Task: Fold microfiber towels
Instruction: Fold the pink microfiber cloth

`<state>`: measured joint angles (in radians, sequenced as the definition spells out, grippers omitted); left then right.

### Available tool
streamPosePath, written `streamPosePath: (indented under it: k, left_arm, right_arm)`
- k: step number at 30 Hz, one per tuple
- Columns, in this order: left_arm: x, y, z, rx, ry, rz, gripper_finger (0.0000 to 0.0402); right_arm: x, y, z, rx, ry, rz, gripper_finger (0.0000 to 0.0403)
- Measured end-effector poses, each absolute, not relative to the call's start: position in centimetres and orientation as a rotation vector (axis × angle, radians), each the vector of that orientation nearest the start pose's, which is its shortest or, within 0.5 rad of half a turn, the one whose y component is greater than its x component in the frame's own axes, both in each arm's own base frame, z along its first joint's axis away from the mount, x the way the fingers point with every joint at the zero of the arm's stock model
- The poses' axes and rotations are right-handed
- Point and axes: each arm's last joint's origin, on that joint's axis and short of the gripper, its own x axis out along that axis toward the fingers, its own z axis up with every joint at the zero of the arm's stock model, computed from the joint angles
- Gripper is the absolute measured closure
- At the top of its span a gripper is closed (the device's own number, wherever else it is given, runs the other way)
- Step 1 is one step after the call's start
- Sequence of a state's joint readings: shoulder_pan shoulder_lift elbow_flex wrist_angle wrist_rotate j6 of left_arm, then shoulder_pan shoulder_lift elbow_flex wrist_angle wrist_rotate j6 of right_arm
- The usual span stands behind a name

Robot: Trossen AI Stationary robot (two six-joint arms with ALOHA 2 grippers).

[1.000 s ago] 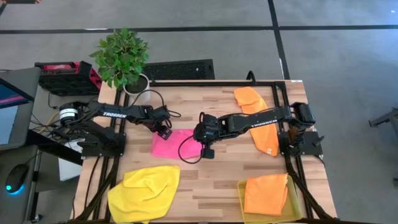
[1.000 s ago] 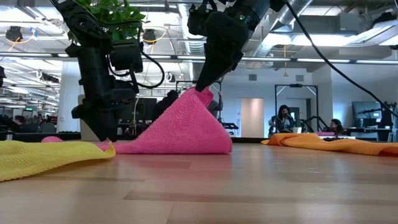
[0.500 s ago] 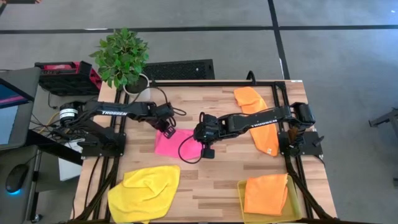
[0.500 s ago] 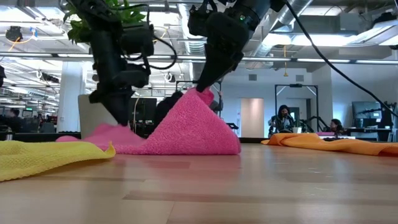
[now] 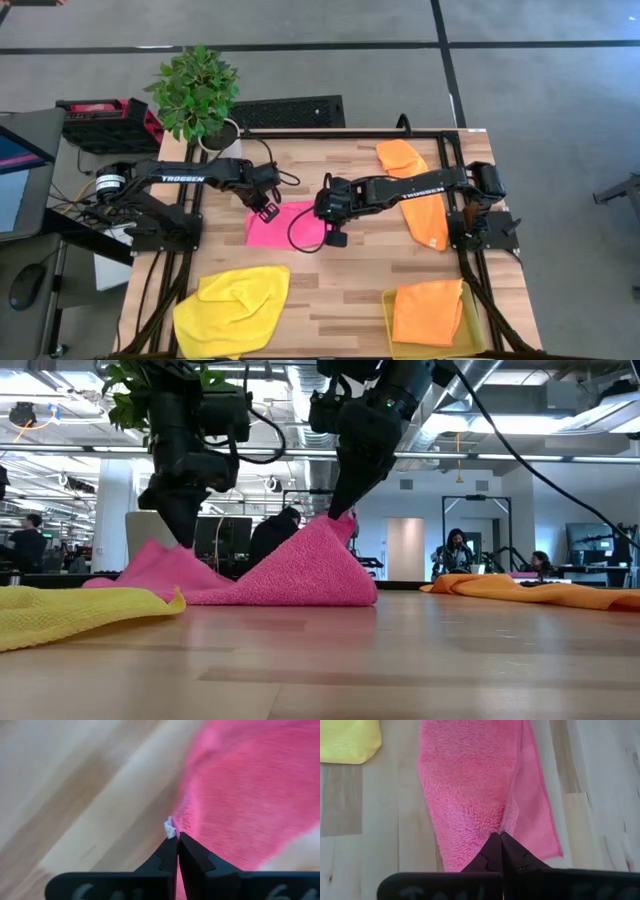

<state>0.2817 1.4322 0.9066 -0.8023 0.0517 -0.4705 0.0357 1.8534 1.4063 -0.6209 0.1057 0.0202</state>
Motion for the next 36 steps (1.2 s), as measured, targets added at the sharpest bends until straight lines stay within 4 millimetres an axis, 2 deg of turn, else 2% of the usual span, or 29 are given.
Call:
streamPosePath:
  k: [3,6,7,10,14,17,21,25,30,36]
  left_arm:
    - [23.9,6.63,19.82,-0.602,1.28,0.492,0.0401]
    - [23.21,6.71,19.62,-0.595,1.31,0.681,0.0401]
    - [23.27,6.7,19.63,-0.598,1.305,0.677,0.0401]
    - [23.84,6.42,19.85,-0.58,1.285,0.499,0.0401]
    - [23.64,6.58,19.84,-0.582,1.286,0.572,0.0401]
    - [23.97,6.34,19.9,-0.592,1.28,0.447,0.0401]
    - [23.6,6.57,19.69,-0.607,1.298,0.578,0.0401]
    - [23.75,6.38,19.7,-0.638,1.311,0.455,0.0401]
    - [23.64,6.56,19.68,-0.691,1.293,0.563,0.0401]
    - [23.67,6.49,19.68,-0.673,1.295,0.556,0.0401]
  right_arm:
    - [38.69,1.1,22.06,-0.058,1.065,-0.073,0.04]
    - [38.69,1.12,22.06,-0.053,1.064,-0.076,0.04]
    - [38.69,1.11,22.06,-0.053,1.064,-0.076,0.04]
    - [38.71,1.11,22.07,-0.052,1.062,-0.076,0.04]
    - [38.71,1.11,22.08,-0.052,1.061,-0.076,0.04]
    - [38.71,1.11,22.08,-0.052,1.061,-0.076,0.04]
    - [38.72,1.11,22.08,-0.051,1.06,-0.076,0.04]
    - [38.75,1.11,22.1,-0.052,1.056,-0.076,0.04]
    - [38.78,1.11,22.12,-0.052,1.053,-0.076,0.04]
    - [38.79,1.11,22.12,-0.061,1.052,-0.07,0.04]
